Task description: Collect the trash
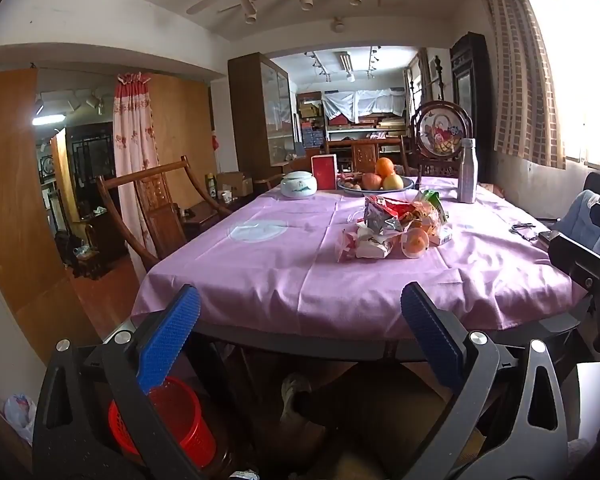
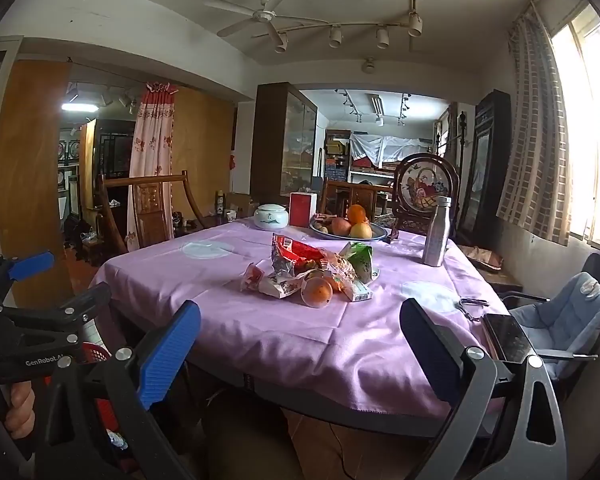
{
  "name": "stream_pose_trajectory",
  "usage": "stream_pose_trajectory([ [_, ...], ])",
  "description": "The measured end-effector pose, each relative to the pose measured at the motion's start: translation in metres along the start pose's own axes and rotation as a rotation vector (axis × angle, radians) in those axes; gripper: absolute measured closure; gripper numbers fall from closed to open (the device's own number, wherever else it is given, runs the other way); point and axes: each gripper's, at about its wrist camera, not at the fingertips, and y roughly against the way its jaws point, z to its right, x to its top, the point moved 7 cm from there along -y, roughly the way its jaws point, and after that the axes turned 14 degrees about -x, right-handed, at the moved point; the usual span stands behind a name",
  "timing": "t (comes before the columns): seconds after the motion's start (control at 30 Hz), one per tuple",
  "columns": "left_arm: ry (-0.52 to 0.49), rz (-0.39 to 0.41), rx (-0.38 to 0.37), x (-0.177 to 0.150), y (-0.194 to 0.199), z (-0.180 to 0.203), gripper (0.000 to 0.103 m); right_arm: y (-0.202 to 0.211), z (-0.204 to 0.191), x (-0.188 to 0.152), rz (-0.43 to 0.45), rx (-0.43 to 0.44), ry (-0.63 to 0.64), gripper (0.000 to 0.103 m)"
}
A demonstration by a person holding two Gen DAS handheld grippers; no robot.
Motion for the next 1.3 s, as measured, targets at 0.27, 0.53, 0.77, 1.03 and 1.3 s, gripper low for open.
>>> stream_pose_trajectory([
  [0.27, 0.0, -0.001, -0.001, 0.0005, 0.0001, 0.0004, 0.006, -0.0023, 0.0022, 0.0014, -0.007, 0.002, -0.001, 0.006],
  [0.53, 0.0, -0.002, -0.001, -0.0005, 0.0002, 0.0002, 0.006, -0.0022, 0.002, 0.0043, -0.013, 0.005, 0.0, 0.006],
  [0.77, 0.001, -0.002, -0.001, 0.0, 0.0002, -0.0002, 0.006, -0.0007, 0.0015, 0.0041, -0.018, 0.005, -0.002, 0.006],
  [1.03, 0.0, -0.003, 0.0, -0.0014, 0.0, -0.0001, 0.006, -0.0017, -0.0029, 0.0062, -0.018, 0.008, -0.002, 0.006],
  [1.3, 0.003, -0.004, -0.001, -0.0022, -0.0003, -0.0003, 0.006, -0.0009, -0.0035, 0.0047, -0.027, 0.009, -0.004, 0.006],
])
